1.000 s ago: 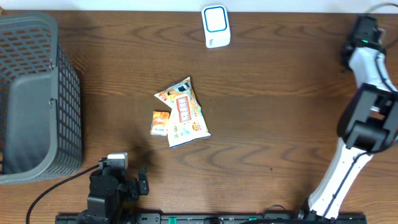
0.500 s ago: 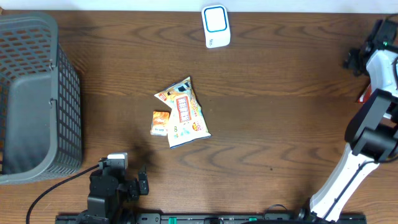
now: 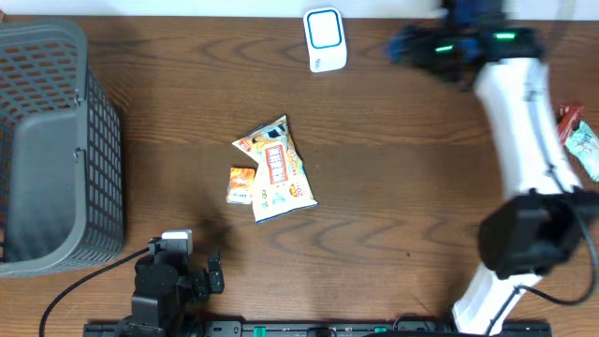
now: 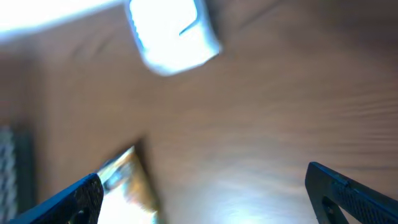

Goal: Scan the item barcode
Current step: 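Reach the right gripper to the large white-blue bag and grasp it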

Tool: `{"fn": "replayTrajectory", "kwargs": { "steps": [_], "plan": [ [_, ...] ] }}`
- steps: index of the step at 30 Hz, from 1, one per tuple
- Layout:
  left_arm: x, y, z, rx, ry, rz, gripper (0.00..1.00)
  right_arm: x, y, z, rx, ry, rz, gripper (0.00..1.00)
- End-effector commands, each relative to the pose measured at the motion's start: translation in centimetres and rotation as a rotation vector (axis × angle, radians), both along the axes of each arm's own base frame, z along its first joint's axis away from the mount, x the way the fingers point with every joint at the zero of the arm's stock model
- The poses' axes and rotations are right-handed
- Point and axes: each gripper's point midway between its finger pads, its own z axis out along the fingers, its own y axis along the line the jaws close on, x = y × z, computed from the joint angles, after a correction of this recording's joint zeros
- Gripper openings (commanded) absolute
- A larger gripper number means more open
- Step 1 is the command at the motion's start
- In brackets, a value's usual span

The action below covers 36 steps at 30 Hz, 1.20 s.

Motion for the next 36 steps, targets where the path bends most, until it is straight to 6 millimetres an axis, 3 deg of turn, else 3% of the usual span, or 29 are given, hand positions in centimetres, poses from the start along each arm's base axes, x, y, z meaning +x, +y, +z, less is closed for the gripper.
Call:
{"fn": "replayTrajectory", "kwargs": {
  "steps": [1, 3, 6, 9, 12, 15, 19, 23, 26, 27, 29, 30, 33, 36],
  "plan": [
    [-0.1, 0.1, -0.1, 0.005, 0.004, 0.004, 1.0, -3.7, 8.4, -3.1, 0.037, 0.123, 0.153, 0.99],
    [-0.1, 0.1, -0.1, 0.005, 0.003, 0.004, 1.0, -6.3, 12.6, -5.0, -0.003, 0.166, 0.262, 0.99],
    [-0.1, 0.1, -0.1, 0.005, 0.003, 0.004, 1.0, -9.7, 17.1, -8.4, -0.113, 0.213, 0.36, 0.99],
    [-0.1, 0.1, -0.1, 0.005, 0.003, 0.004, 1.0, -11.8, 19.8, -11.8, -0.253, 0.214, 0.392, 0.99],
    [-0.1, 0.1, -0.1, 0.005, 0.003, 0.004, 1.0, -12.3, 19.9, -14.9, -0.459, 0.175, 0.271, 0.99],
    [-0.1, 0.1, -0.1, 0.005, 0.003, 0.004, 1.0, -12.3, 19.5, -16.7, -0.596, 0.12, 0.171, 0.99],
    [-0.1, 0.1, -0.1, 0.005, 0.004, 0.004, 1.0, -13.6, 20.4, -19.6, -0.653, 0.13, 0.189, 0.93],
    [-0.1, 0.1, -0.1, 0.005, 0.004, 0.004, 1.0, -14.6, 19.5, -22.2, -0.716, 0.186, 0.189, 0.67],
    [-0.1, 0.1, -0.1, 0.005, 0.003, 0.004, 1.0, -15.0, 17.7, -23.0, -0.786, 0.213, 0.121, 0.58],
    [-0.1, 0.1, -0.1, 0.005, 0.003, 0.004, 1.0, -15.0, 17.3, -23.1, -0.803, 0.218, 0.116, 0.51],
    [-0.1, 0.1, -0.1, 0.005, 0.003, 0.004, 1.0, -15.2, 16.9, -23.1, -0.822, 0.222, 0.116, 0.13],
    [-0.1, 0.1, -0.1, 0.005, 0.003, 0.004, 1.0, -15.2, 16.9, -22.9, -0.824, 0.224, 0.119, 0.02],
    [-0.1, 0.1, -0.1, 0.005, 0.003, 0.004, 1.0, -15.2, 16.9, -21.7, -0.836, 0.228, 0.15, 0.01],
    [-0.1, 0.1, -0.1, 0.005, 0.003, 0.004, 1.0, -15.5, 17.7, -18.8, -0.787, 0.249, 0.189, 0.01]
  ]
}}
